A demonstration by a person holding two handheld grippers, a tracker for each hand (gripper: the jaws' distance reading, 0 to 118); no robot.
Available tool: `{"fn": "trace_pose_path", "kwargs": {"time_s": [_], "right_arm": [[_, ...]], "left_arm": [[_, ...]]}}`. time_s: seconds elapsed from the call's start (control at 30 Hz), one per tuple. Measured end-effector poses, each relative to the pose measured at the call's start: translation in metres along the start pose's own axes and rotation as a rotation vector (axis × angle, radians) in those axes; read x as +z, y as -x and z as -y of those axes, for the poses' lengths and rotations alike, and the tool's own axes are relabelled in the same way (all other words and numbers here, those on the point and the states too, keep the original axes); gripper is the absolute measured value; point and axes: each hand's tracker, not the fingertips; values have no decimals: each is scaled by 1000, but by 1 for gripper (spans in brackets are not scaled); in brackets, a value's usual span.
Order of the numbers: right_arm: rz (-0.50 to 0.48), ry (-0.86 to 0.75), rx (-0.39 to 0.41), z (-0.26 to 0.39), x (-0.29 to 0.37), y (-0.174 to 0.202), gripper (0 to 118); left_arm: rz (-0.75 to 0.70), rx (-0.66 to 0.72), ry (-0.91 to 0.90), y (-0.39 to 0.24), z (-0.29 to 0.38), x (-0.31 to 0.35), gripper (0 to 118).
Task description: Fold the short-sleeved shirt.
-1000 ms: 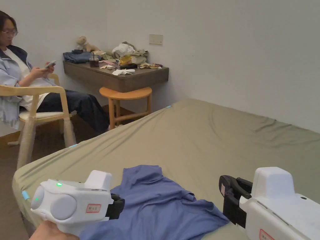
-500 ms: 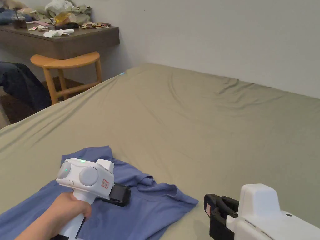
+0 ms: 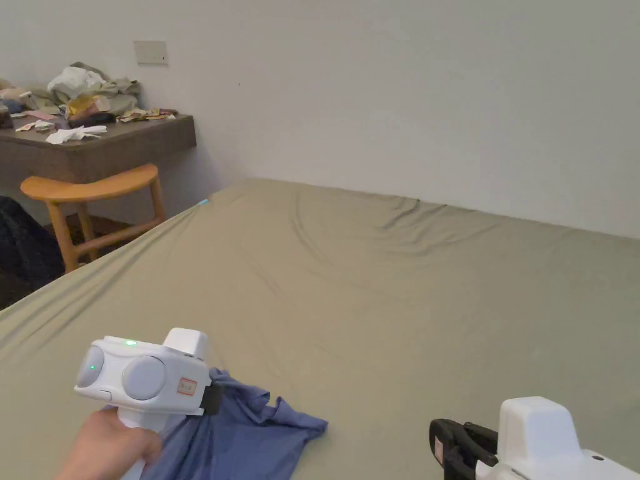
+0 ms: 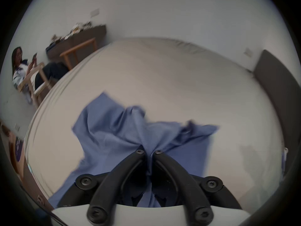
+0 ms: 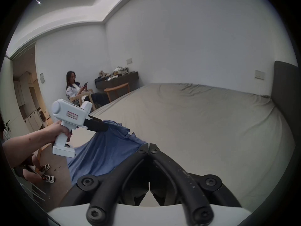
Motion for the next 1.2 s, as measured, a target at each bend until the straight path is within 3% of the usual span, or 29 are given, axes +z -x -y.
{"fn": "trace_pose_path", "kwargs": {"time_s": [0.1,0.3,0.43,0.57,0.63,0.73,0.83,0.97,1.07,1.13,1.17,1.2], "right_arm": [[45,-68,-35,-12,62,-16,0],[195,-215,-51,-19,213,-49,0],[289,-316,-87,-17,300,-74,0],[391,-363,-115,-3,375,-99,0],[433,-379,-116,7,403,-110,0],[468,-374,-136,25,435,-123,0],[492,-367,-158,44,452,-133,0],[502,-343,-210,64,454,-146,0],[497,-315,-229,71,443,-152,0],[481,-302,-236,72,436,-152,0],[474,-300,-233,72,433,-152,0],[469,-299,-229,71,430,-151,0]], "left_arm": [[65,-147,-72,-65,-30,60,2],[348,-219,-285,-225,-66,160,2],[643,-93,-316,-333,-53,199,2],[823,-107,-263,-443,9,206,2],[833,-173,-154,-495,50,193,2],[728,-242,52,-557,125,157,2],[622,-430,218,-598,205,124,2],[559,-547,376,-621,280,106,4],[537,-510,499,-621,313,96,6],[599,-438,525,-608,316,93,14],[634,-362,476,-600,304,94,29],[697,-283,535,-591,296,92,68]]}}
